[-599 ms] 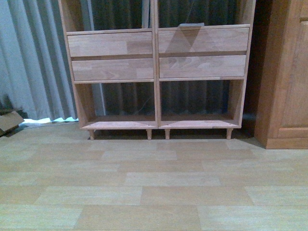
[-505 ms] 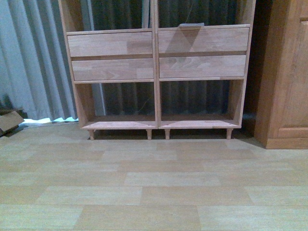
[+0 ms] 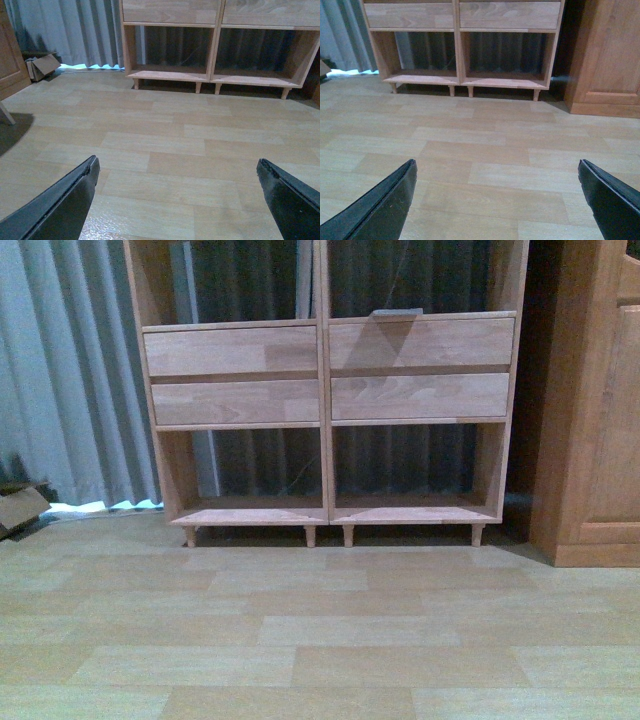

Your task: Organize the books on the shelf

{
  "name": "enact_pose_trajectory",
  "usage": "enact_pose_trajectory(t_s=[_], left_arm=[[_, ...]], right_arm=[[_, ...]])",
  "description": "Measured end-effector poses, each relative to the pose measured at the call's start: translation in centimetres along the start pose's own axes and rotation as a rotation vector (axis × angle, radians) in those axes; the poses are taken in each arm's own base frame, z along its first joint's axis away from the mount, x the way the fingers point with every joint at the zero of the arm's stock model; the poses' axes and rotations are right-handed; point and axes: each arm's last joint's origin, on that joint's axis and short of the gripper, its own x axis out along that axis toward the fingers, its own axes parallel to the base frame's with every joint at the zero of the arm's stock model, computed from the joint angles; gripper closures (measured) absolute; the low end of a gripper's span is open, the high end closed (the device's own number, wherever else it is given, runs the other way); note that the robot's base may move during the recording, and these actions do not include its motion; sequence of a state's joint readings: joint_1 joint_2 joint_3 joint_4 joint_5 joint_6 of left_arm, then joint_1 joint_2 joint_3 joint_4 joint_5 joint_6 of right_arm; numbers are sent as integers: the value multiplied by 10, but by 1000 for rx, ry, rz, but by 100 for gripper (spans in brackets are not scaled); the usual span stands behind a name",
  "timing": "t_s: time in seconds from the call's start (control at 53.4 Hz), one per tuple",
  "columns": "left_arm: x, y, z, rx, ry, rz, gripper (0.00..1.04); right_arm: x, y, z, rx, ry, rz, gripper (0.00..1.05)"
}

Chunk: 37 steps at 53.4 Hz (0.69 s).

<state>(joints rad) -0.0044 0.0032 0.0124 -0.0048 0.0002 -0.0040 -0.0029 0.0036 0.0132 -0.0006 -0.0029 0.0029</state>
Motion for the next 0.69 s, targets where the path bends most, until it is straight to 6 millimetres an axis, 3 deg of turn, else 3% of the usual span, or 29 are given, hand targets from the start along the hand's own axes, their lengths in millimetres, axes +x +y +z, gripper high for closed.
enact_pose_trajectory(t_s=[0.693], left_arm=[[0,0,0,0,0,0,7]], right_arm=[[0,0,0,0,0,0,7]])
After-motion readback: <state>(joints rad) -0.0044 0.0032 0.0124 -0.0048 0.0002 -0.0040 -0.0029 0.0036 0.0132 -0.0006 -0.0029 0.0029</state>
